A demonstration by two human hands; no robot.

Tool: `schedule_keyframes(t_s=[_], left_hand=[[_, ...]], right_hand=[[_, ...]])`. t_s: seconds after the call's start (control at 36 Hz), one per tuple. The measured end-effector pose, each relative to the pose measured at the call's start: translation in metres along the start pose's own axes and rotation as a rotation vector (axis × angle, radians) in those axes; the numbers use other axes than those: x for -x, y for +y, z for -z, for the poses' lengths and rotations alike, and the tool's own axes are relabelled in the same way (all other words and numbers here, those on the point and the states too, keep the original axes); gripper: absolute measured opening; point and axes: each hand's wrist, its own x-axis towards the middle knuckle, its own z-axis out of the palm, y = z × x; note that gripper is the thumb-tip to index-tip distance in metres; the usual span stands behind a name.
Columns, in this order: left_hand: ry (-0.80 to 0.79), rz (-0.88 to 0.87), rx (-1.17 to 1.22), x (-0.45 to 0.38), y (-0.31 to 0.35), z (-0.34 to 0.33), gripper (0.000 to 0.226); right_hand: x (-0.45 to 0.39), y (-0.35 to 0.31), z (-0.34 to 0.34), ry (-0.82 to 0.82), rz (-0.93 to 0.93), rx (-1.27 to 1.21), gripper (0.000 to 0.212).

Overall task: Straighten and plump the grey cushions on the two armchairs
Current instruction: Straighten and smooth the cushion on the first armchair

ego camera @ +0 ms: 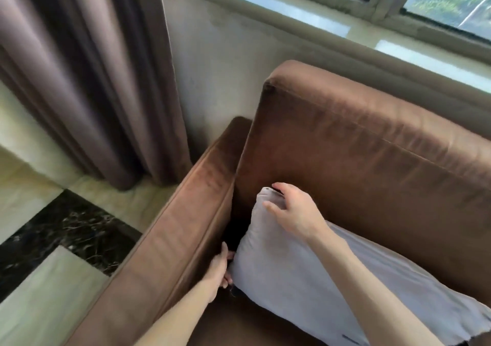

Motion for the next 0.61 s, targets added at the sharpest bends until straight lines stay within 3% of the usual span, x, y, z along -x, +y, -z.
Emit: schedule_keyframes(t_s=[0.11,0.19,0.28,0.42,0.53,0.61], left_hand=[[-0.027,0.027,0.039,-0.021,-0.010,-0.007,0.071],[-0.070,0.091,0.126,-0.030,-0.011,-0.014,0.072],[-0.050,0.116,0.134,-0.040,-0.015,-0.017,0.077],[0.015,0.117,0.001,-0.042,-0.023,-0.015,0.096],[0.048,0.097,-0.055,-0.045,-0.031,-0.018,0.078],[0.047,0.137,-0.063,-0.052,-0.032,-0.017,0.080]], right_hand=[[-0.010,-0.003,-0.023,0.030,-0.042,0.172,0.026],[-0.011,-0.004,-0.028,0.142,-0.058,0.125,0.027],[-0.011,-0.005,-0.025,0.226,-0.061,-0.021,0.013],[-0.010,0.003,-0.019,0.356,-0.056,-0.211,0.020],[-0.007,0.005,-0.023,0.414,-0.039,-0.248,0.021],[-0.005,0.005,-0.026,0.432,0.004,-0.205,0.017]])
